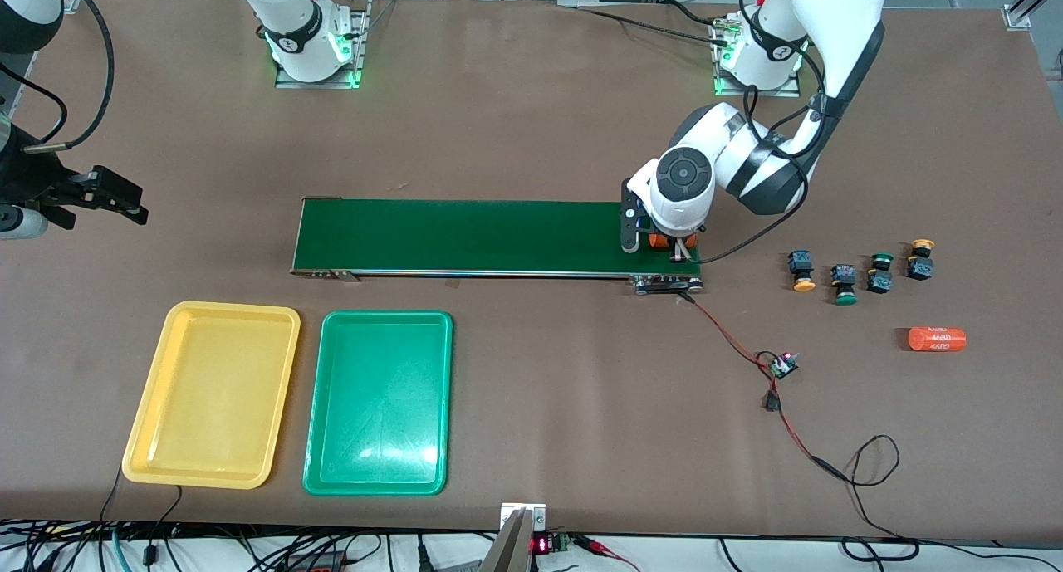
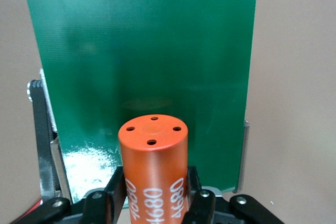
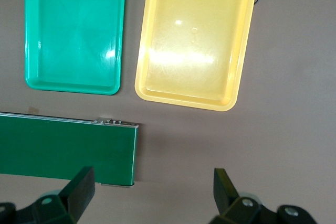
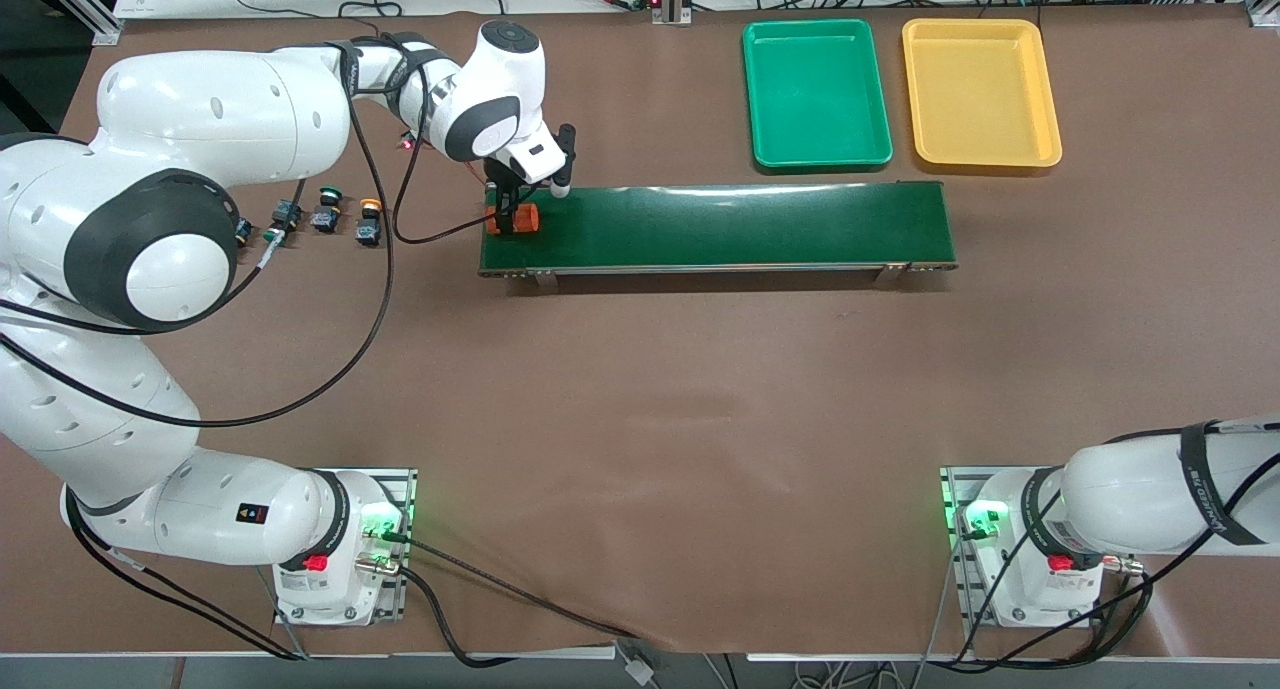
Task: Sort buttons by color to trays
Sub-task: 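Carry the cylinder onto the green conveyor belt and open the left gripper, then move the left gripper back over the row of buttons, then lower the left gripper and grasp the yellow-capped button, then carry the yellow button onto the conveyor belt and release it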
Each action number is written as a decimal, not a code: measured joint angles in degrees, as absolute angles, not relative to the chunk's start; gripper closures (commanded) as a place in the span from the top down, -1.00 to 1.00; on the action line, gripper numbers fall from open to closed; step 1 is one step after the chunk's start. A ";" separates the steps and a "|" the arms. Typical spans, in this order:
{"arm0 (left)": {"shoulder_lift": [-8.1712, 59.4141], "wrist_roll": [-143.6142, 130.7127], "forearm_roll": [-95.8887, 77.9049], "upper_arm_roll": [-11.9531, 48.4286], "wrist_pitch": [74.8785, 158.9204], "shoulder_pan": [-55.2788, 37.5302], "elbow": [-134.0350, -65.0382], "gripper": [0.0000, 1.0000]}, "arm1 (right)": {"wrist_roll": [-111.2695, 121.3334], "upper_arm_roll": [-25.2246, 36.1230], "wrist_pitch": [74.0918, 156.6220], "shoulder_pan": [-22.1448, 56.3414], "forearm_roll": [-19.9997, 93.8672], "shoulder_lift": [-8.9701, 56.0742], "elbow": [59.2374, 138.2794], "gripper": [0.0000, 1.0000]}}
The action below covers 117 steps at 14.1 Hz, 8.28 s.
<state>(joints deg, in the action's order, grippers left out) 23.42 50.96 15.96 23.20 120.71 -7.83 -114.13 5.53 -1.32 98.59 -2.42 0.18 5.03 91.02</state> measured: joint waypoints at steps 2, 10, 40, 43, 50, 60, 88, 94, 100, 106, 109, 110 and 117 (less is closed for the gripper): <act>23.88 50.95 15.98 23.23 121.33 -7.84 -114.13 1.00 | 5.53 -1.32 98.77 -2.42 0.18 5.19 91.02 1.00; 21.19 50.91 16.04 23.08 101.99 -5.10 -99.45 1.00 | 5.50 -1.32 99.58 -2.42 0.21 5.55 91.02 1.00; 27.05 10.30 4.75 22.88 110.46 22.19 -104.40 1.00 | 5.43 -1.30 101.12 -3.28 0.23 5.56 91.02 1.00; 25.14 6.83 5.36 22.84 110.86 22.15 -105.73 1.00 | 5.43 -1.30 101.19 -3.42 0.24 5.56 91.02 1.00; 23.45 5.82 9.10 22.78 113.29 21.74 -106.41 1.00 | 5.43 -1.30 101.23 -3.47 0.24 5.56 91.02 1.00; 25.22 5.66 5.66 20.94 126.26 21.99 -117.94 1.00 | 5.43 -1.30 101.26 -3.52 0.24 5.56 91.02 1.00; 20.28 4.99 5.65 19.93 129.80 17.69 -122.67 -1.00 | 5.42 -1.28 101.26 -4.23 0.25 5.56 91.02 1.00; 15.71 -0.82 0.20 21.71 126.30 9.90 -122.53 -1.00 | 5.42 -1.27 101.26 -4.94 0.29 5.56 91.02 1.00; 15.63 -6.21 -9.23 21.83 125.25 2.70 -122.24 -1.00 | 5.69 -1.28 101.26 -4.97 0.32 5.54 91.02 1.00; 17.23 -8.49 -14.64 21.79 125.69 -0.02 -122.08 -1.00 | 6.02 -1.25 101.26 -5.37 0.32 5.54 90.99 1.00; 19.12 -8.44 -14.64 21.71 127.29 -0.10 -121.91 -0.83 | 6.02 -1.24 101.26 -5.55 0.32 5.54 90.96 1.00; 19.72 -8.39 -14.63 21.70 127.74 -0.18 -121.86 -0.28 | 6.02 -1.24 101.26 -5.58 0.32 5.54 90.95 1.00; 20.50 -7.74 -13.57 19.82 128.34 -0.30 -118.89 1.00 | 6.02 -1.25 101.26 -5.59 0.37 5.54 90.94 1.00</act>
